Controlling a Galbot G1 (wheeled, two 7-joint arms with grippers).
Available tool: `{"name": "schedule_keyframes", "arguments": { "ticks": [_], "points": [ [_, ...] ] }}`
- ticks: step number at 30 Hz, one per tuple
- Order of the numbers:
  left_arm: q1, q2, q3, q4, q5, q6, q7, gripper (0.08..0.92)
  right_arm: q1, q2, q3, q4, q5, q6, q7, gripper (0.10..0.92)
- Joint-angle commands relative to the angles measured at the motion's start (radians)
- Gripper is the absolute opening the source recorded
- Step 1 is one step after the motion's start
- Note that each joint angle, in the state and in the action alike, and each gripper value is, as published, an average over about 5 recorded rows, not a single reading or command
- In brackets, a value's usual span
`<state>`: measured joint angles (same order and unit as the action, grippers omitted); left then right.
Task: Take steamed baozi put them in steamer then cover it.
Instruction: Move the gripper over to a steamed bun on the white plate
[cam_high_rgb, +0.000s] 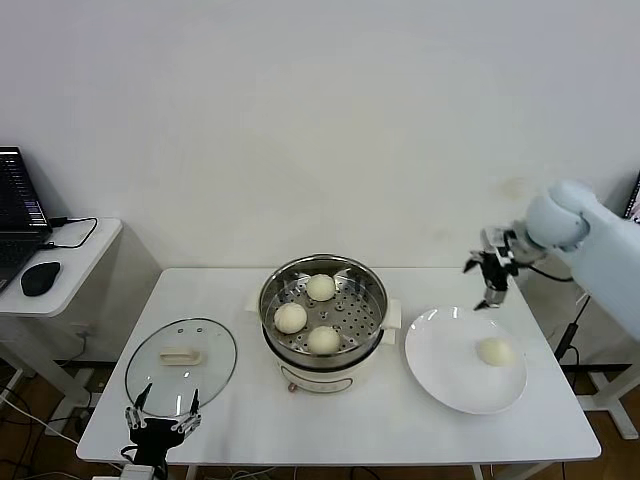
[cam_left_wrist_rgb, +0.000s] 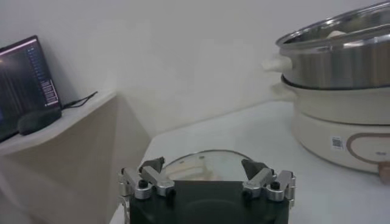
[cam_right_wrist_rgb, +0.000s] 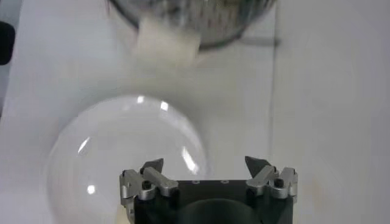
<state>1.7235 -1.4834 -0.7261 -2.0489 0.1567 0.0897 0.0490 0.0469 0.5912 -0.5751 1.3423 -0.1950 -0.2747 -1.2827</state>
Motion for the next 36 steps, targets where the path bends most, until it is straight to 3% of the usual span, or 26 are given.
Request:
{"name": "schedule_keyframes", "arguments": {
  "ticks": [1,7,36],
  "points": [
    [0.005,-0.002,0.000,0.006,0.002,0.000,-0.001,0.823,-0.221,0.001,0.117,-0.117,-0.142,0.027,0.013,0.823],
    [0.007,-0.002,-0.003,0.013,0.007,-0.001,-0.001,0.823,-0.235,0.067,0.114,-0.212,-0.195,0.118,-0.004,0.823],
    [-0.014,-0.002,-0.005,0.067,0.016,-0.001,0.001,0.823,-0.252,0.191,0.099,-0.346,-0.272,0.147,0.097,0.823]
  ]
}}
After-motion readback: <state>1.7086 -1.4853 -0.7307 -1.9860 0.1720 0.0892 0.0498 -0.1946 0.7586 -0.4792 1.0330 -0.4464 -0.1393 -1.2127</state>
